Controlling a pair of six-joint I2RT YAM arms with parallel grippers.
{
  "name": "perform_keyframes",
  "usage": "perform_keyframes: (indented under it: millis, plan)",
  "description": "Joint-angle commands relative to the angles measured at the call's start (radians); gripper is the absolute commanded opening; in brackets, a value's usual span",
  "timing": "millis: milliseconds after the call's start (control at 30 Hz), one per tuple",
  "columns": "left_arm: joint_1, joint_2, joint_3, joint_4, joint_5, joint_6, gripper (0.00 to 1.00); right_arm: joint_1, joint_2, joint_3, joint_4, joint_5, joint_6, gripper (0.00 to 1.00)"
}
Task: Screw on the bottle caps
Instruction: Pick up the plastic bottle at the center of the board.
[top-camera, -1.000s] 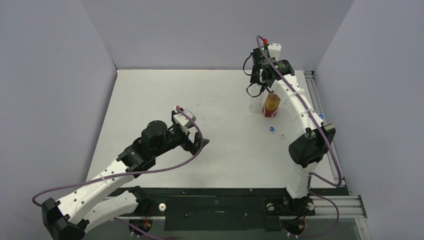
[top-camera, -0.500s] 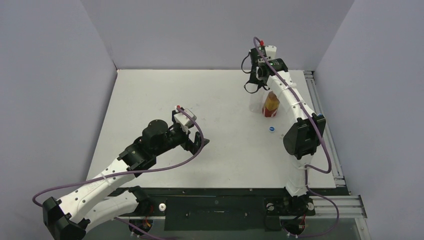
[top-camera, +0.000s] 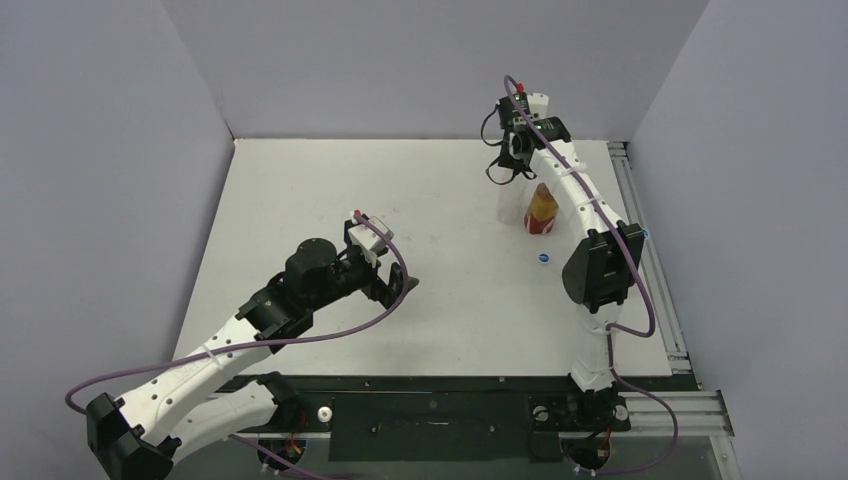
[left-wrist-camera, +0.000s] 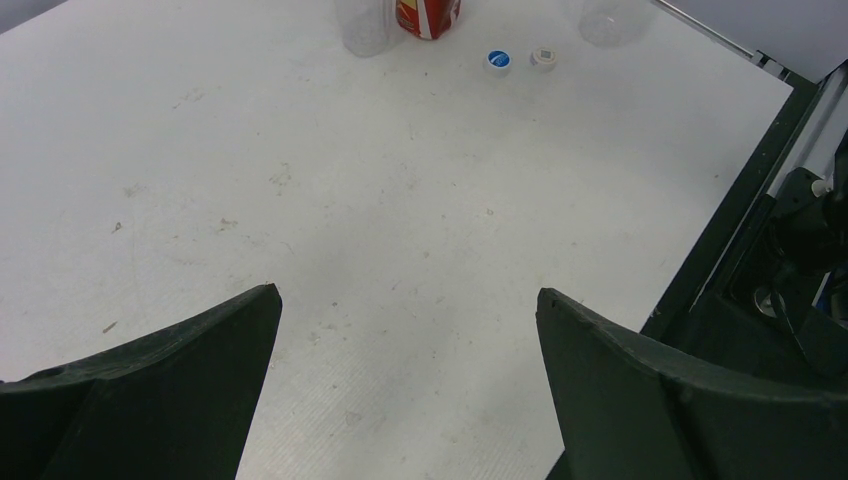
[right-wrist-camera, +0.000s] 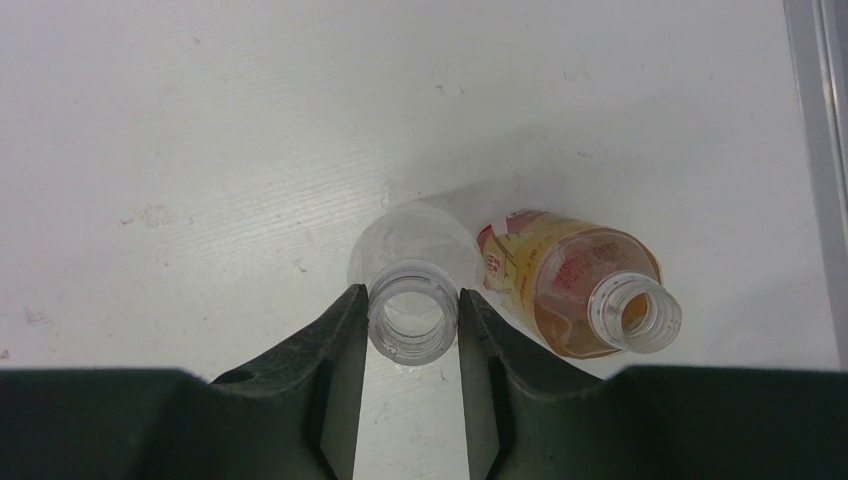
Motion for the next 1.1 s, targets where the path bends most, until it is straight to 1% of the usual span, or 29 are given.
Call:
perform_keyframes:
  millis: [0, 33, 67, 100, 133, 200, 267, 500, 533, 667, 833, 1067]
  plan:
    - [0.012, 0.003, -0.008, 0.055, 0.013, -0.004, 0.97, -0.001, -0.016, 0.017, 0.027, -0.005, 0.004, 0.17]
    - [0.013, 0.003, -0.009, 0.057, 0.014, -0.004, 0.97, 0.001, -0.025, 0.017, 0.024, -0.004, 0.004, 0.1]
    - [0.016, 0.003, -0.01, 0.063, 0.014, -0.004, 0.97, 0.002, -0.028, 0.018, 0.016, -0.005, 0.005, 0.07]
    - [0.019, 0.003, -0.014, 0.068, 0.014, -0.004, 0.97, 0.007, -0.04, 0.018, 0.011, -0.01, 0.004, 0.02]
    - [0.023, 0.003, -0.018, 0.079, 0.016, -0.004, 0.97, 0.01, -0.049, 0.018, 0.0, -0.011, 0.005, 0.0]
    - [0.032, 0.005, -0.025, 0.105, 0.025, -0.005, 0.97, 0.025, -0.088, 0.004, -0.015, -0.014, 0.004, 0.0]
    - [0.033, 0.012, -0.031, 0.133, 0.037, -0.003, 0.97, 0.042, -0.173, -0.038, -0.013, -0.049, 0.006, 0.0]
    - [0.027, 0.05, -0.008, 0.307, 0.119, 0.044, 0.97, 0.137, -0.446, -0.276, -0.013, -0.162, 0.027, 0.0]
    - [0.022, 0.056, -0.005, 0.325, 0.123, 0.069, 0.97, 0.156, -0.506, -0.297, -0.011, -0.182, 0.031, 0.0]
    - [-0.021, 0.105, 0.004, 0.412, 0.137, 0.211, 0.96, 0.217, -0.65, -0.409, 0.012, -0.263, 0.067, 0.0]
    - [-0.035, 0.201, 0.016, 0.539, 0.169, 0.254, 0.97, 0.313, -0.747, -0.472, 0.026, -0.29, 0.113, 0.0]
    - [-0.054, 0.256, 0.014, 0.658, 0.212, 0.259, 0.96, 0.401, -0.822, -0.491, 0.038, -0.314, 0.151, 0.0]
